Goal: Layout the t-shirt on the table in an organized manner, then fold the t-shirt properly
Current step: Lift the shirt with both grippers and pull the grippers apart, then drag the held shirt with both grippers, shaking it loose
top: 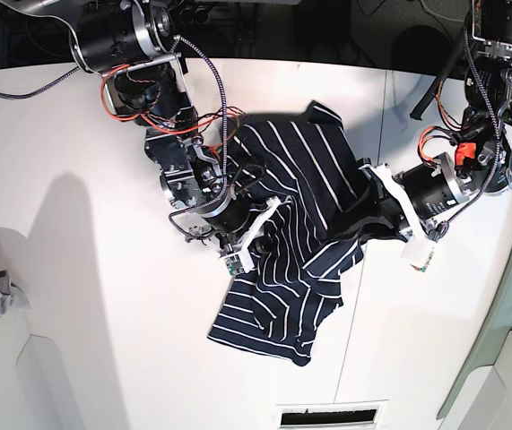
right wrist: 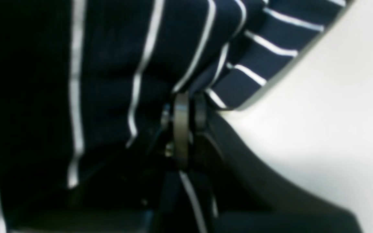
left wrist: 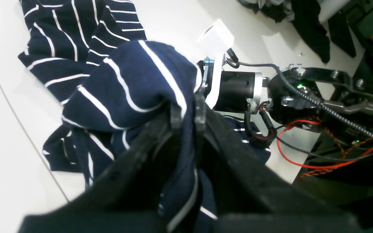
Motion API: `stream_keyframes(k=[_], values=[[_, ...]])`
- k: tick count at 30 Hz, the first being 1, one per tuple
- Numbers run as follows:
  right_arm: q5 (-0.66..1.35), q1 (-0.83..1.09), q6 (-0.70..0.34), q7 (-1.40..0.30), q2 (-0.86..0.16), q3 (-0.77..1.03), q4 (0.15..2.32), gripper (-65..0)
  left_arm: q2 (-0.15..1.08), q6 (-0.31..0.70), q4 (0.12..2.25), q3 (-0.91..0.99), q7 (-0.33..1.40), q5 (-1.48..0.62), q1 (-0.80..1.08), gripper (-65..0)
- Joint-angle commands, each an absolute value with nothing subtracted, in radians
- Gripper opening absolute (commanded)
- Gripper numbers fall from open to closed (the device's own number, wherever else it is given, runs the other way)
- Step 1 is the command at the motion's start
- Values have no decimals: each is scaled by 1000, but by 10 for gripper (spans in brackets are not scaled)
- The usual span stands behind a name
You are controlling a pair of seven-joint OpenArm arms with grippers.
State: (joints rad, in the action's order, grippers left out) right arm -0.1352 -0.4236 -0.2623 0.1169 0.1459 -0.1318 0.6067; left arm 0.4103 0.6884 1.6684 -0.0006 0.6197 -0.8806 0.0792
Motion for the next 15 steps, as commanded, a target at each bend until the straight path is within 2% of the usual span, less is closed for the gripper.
stream_keyframes(k=[1, 6, 12, 15], values=[[-164, -440, -258, 117, 147, -133, 630, -650, 421, 696, 1686, 6, 583, -897, 60, -650], [-205, -423, -258, 116, 129, -133, 787, -650, 436, 696, 1686, 23, 576, -859, 35, -650], [-201, -299, -259, 25, 62, -131, 1272, -650, 483, 696, 1686, 165, 577, -936, -11, -650], [-142, -244, -282, -102, 25, -131, 1521, -650, 505, 698, 1686, 224, 601, -980, -34, -650]])
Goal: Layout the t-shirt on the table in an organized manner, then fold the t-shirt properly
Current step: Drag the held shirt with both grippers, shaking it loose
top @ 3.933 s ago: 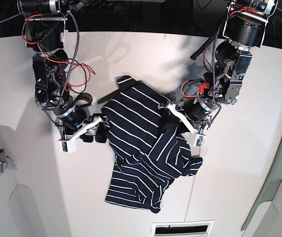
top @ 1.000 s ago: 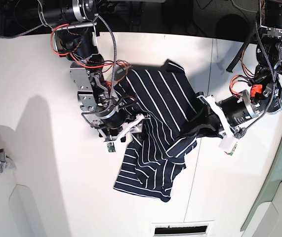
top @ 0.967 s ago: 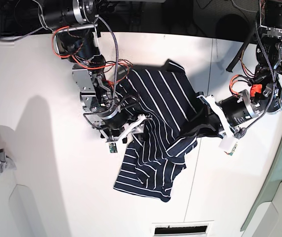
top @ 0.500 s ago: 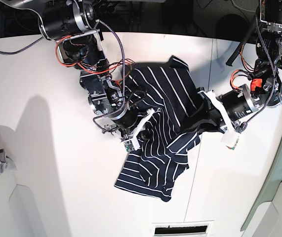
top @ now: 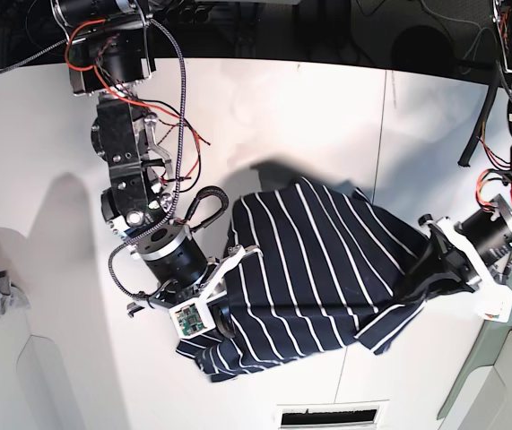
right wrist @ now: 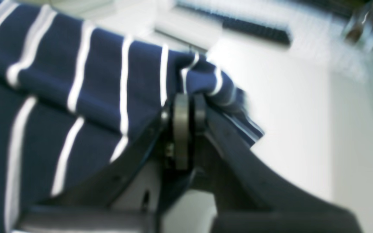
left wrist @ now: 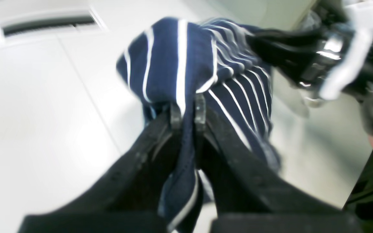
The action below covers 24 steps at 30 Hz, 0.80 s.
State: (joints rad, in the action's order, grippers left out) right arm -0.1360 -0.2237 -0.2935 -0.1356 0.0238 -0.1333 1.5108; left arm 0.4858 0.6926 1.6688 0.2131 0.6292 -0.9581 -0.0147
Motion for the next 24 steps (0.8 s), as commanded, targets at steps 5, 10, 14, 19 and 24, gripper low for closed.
stream_keyframes(k=[5, 10, 14, 19, 24], values=[[-41, -223, -284, -343, 17, -131, 1661, -650, 529, 698, 1686, 228, 643, -965, -27, -650], [-42, -222, -283, -331, 19, -131, 1569, -279, 527, 698, 1685, 224, 644, -953, 2, -650], [-79, -222, -118, -272, 19, -117, 1466, -262, 527, 698, 1685, 224, 645, -966, 6, -650], [-77, -243, 12, -136, 19, -52, 1256, -263, 527, 698, 1685, 224, 657, -1022, 6, -650], [-29, -342, 12, -47, 27, -39, 990, -264, 527, 698, 1686, 215, 775, -1176, 11, -650]])
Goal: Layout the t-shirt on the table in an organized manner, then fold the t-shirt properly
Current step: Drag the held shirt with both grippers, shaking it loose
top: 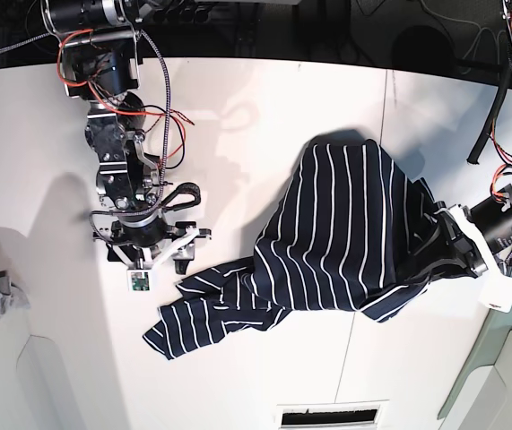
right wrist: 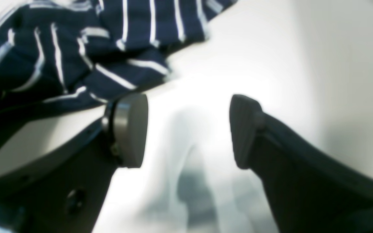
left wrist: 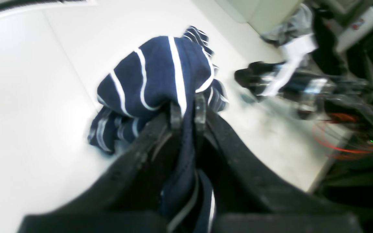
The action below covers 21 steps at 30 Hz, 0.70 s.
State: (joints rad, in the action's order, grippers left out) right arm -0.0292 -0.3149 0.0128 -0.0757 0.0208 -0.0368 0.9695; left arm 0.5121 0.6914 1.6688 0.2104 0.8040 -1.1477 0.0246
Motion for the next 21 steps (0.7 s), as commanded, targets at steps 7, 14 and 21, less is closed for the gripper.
stream_keyframes(k=[7, 14, 21], values=[[-26, -492, 11, 35, 39, -39, 736, -264, 523, 698, 1720, 41, 850, -1316, 39, -650], [-25, -542, -48, 34, 39, -39, 612, -301, 521, 698, 1719, -54, 833, -1289, 39, -650], [-113, -559, -137, 66, 38, -39, 517, -571, 500, 698, 1719, -54, 816, -1285, 38, -650]])
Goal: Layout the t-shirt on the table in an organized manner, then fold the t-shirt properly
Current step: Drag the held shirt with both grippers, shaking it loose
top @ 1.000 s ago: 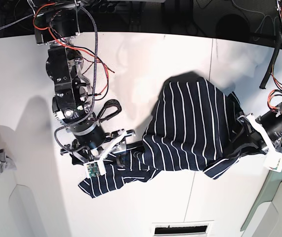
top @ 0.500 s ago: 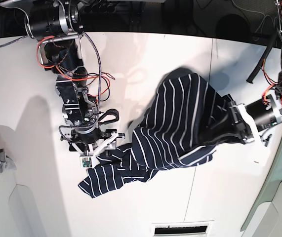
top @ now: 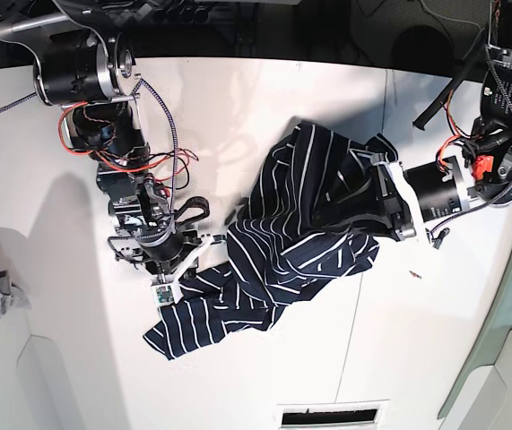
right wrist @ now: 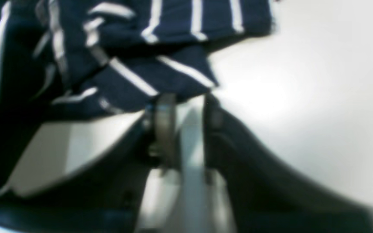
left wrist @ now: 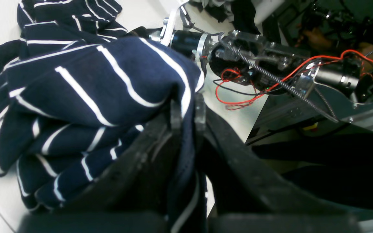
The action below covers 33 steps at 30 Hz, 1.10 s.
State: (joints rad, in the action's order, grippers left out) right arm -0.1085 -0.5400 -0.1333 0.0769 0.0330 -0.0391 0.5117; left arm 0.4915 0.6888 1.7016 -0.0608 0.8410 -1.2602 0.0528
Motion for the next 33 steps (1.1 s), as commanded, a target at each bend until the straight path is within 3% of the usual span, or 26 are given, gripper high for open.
stream_keyframes(k=[1, 6, 13, 14, 17, 19, 25, 28, 32, 33], values=[[-133, -556, -139, 91, 38, -39, 517, -650, 497, 698, 1719, -54, 816, -1277, 39, -650], [-188, -558, -126, 248, 38, -39, 531, -650, 493, 698, 1719, -54, 815, -1238, 39, -650], [-198, -557, -46, 255, 38, -39, 604, -650, 494, 698, 1719, -54, 812, -1237, 36, -650], [-196, -557, -34, 255, 38, -39, 611, -612, 494, 698, 1719, -54, 812, -1238, 36, -650], [-116, -557, -18, 255, 38, -39, 614, -360, 494, 698, 1719, -54, 813, -1237, 38, -650], [-86, -557, -19, 254, 39, -39, 605, -294, 494, 698, 1719, -54, 813, -1237, 42, -650], [-86, -562, -68, 235, 39, -39, 505, -306, 494, 698, 1719, -54, 813, -1238, 54, -650], [-91, -582, -67, 236, 38, -39, 421, -412, 493, 698, 1719, -54, 812, -1238, 56, -650], [-157, -598, -65, 302, 33, -39, 384, -650, 493, 698, 1720, -54, 812, -1241, 56, -650], [-165, -598, -60, 321, 33, -39, 386, -650, 493, 698, 1720, -54, 812, -1241, 56, -650]])
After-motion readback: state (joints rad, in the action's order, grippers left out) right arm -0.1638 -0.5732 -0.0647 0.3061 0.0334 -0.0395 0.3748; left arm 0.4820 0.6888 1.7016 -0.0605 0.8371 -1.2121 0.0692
